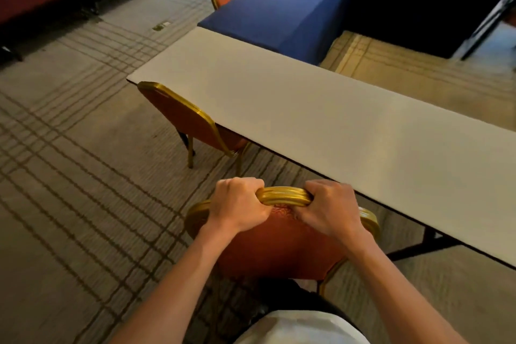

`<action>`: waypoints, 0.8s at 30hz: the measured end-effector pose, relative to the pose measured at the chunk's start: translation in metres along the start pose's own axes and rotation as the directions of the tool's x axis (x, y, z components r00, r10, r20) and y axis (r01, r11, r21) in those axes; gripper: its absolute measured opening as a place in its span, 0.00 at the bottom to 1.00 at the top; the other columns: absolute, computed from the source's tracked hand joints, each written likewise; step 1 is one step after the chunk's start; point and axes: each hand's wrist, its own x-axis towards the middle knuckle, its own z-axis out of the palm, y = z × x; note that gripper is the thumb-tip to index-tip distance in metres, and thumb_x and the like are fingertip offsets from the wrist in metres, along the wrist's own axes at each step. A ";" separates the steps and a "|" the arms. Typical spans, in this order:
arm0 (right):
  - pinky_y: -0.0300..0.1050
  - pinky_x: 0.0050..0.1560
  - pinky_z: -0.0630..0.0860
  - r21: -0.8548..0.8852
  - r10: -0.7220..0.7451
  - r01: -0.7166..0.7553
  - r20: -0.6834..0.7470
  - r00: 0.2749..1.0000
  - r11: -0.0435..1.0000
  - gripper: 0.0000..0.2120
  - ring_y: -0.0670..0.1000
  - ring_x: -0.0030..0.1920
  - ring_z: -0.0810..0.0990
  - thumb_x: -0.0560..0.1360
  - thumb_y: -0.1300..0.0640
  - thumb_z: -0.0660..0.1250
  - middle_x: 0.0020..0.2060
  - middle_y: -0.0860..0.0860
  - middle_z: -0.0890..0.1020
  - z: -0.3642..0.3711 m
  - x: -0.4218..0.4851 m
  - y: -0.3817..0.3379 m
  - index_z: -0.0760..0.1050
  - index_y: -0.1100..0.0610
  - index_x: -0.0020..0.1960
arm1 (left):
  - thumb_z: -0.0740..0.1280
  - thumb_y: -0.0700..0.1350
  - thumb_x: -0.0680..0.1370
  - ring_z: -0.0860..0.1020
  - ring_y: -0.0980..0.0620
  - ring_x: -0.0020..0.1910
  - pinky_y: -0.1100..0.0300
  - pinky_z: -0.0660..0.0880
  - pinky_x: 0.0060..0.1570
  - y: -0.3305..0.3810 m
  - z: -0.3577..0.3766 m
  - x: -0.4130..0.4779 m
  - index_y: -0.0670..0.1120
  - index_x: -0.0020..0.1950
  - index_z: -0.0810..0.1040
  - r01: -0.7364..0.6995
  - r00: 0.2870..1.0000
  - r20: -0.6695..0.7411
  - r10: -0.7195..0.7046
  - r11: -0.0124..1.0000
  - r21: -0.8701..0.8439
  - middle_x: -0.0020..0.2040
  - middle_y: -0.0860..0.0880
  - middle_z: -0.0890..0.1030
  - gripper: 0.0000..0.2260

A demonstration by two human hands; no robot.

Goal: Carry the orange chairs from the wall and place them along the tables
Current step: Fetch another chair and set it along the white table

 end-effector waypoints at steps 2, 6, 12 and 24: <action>0.43 0.28 0.72 -0.022 0.052 -0.052 -0.024 0.998 0.998 0.17 0.53 0.28 0.79 0.65 0.39 0.62 0.26 0.48 0.78 0.008 0.018 0.008 0.75 0.53 0.30 | 0.70 0.54 0.69 0.74 0.48 0.27 0.58 0.64 0.32 -0.010 0.007 0.031 0.51 0.28 0.66 -0.044 0.999 0.024 0.044 0.999 -0.006 0.25 0.53 0.69 0.17; 0.43 0.27 0.71 -0.055 0.107 -0.108 -0.023 0.994 0.993 0.16 0.53 0.28 0.79 0.65 0.40 0.66 0.26 0.48 0.78 0.029 0.039 0.032 0.75 0.53 0.30 | 0.70 0.53 0.67 0.74 0.47 0.27 0.59 0.62 0.33 -0.016 0.027 0.071 0.53 0.26 0.61 -0.058 0.995 0.086 0.059 0.998 -0.007 0.24 0.54 0.66 0.19; 0.43 0.27 0.71 -0.049 0.206 -0.206 -0.016 0.978 0.977 0.16 0.54 0.28 0.79 0.60 0.47 0.78 0.25 0.48 0.77 0.049 0.094 0.063 0.73 0.53 0.29 | 0.70 0.54 0.67 0.74 0.48 0.27 0.59 0.65 0.32 -0.031 0.048 0.145 0.52 0.27 0.64 -0.112 0.986 0.122 0.110 0.994 0.006 0.24 0.54 0.68 0.18; 0.43 0.26 0.67 -0.061 0.291 -0.298 -0.106 0.951 0.953 0.15 0.54 0.26 0.77 0.65 0.43 0.64 0.24 0.48 0.76 0.067 0.162 0.098 0.71 0.53 0.28 | 0.76 0.52 0.62 0.78 0.46 0.30 0.61 0.63 0.31 -0.051 0.077 0.249 0.53 0.30 0.63 -0.258 0.958 0.116 0.261 0.965 -0.044 0.28 0.50 0.78 0.20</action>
